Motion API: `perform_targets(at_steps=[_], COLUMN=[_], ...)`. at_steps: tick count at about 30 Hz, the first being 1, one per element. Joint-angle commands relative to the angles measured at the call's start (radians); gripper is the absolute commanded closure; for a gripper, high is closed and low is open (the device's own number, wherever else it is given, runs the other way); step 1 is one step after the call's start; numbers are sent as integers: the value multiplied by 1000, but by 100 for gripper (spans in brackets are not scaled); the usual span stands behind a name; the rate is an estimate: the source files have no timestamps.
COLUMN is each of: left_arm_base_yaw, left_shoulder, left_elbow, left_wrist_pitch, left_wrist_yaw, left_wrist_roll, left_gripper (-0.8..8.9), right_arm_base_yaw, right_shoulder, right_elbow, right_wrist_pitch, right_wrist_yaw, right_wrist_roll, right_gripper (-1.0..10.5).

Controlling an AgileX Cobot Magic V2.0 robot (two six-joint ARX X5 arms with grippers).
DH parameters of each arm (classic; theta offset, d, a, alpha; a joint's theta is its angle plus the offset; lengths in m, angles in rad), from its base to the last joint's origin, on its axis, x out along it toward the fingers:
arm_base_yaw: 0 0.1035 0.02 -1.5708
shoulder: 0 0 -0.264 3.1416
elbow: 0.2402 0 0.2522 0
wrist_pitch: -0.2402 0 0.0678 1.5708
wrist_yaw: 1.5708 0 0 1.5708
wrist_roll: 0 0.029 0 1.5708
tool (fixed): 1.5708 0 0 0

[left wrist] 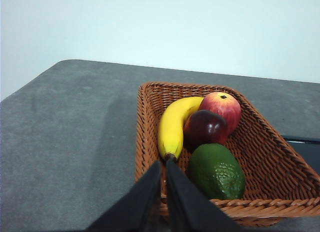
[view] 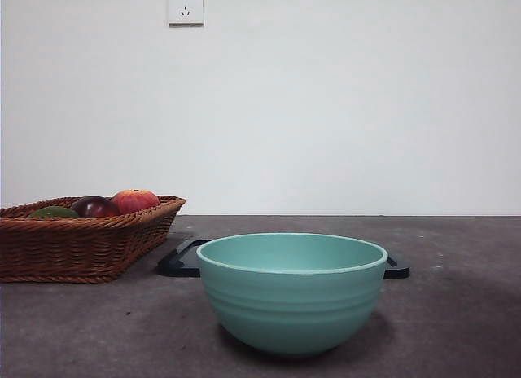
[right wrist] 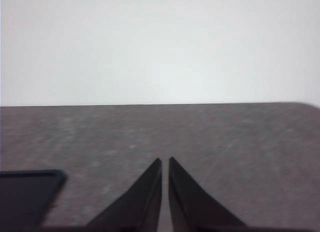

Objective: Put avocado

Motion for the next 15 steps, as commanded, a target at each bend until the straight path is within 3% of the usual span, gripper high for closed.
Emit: perform_targets(at_steps=[1, 3, 10, 15], left_arm_base_yaw=[-2, -6, -16, -16], left_shoulder=[0, 1, 5, 58], left_elbow=[-21, -21, 42, 129], left_wrist_pitch=[12, 12, 11, -43], left_wrist_yaw=[5, 5, 4, 5], left_wrist_roll=[-77, -142, -196, -223], left_gripper=[796, 796, 796, 796], right_arm_base_yaw=[0, 0, 2, 14], right_shoulder=[-1, -1, 5, 50], right_elbow=[-5, -5, 50, 161], right_wrist_pitch=[-6, -5, -64, -205], right_wrist_yaw=[-6, -20, -56, -111], right_wrist_roll=[154, 229, 417, 440], right_gripper=[932, 932, 934, 935])
